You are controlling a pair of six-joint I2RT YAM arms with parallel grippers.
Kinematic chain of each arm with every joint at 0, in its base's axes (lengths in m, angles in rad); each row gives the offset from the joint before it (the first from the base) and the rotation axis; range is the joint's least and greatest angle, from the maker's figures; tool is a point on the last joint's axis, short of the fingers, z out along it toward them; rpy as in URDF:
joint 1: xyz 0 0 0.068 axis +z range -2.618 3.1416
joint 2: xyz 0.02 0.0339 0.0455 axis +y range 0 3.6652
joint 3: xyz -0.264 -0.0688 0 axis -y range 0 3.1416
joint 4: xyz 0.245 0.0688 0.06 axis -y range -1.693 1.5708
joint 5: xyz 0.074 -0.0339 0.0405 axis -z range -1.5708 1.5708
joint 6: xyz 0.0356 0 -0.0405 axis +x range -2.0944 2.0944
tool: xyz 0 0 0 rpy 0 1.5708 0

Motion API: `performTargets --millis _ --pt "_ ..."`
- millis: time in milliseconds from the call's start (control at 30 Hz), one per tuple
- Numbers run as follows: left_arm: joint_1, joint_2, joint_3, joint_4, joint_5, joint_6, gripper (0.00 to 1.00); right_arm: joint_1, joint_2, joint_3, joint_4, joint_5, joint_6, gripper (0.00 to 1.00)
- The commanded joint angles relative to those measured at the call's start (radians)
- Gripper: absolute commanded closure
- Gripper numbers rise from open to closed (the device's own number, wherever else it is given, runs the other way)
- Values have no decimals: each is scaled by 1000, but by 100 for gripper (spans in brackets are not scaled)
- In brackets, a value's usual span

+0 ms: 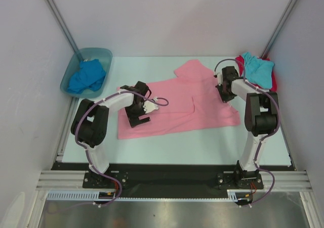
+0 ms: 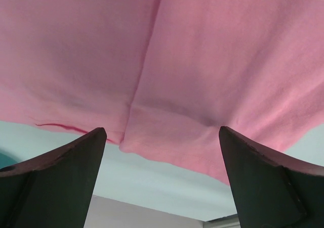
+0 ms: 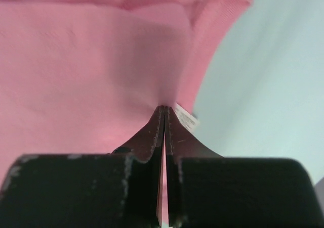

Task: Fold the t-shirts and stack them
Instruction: Fold the tshirt

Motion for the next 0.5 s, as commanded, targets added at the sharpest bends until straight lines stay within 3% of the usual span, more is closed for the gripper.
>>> performTargets --millis 0,467 --pt "-6 -62 3 -38 32 23 0 -46 -106 -9 -71 -8 -24 100" --pt "-8 -45 -13 -53 61 31 0 -70 -361 -131 -263 -80 -90 100"
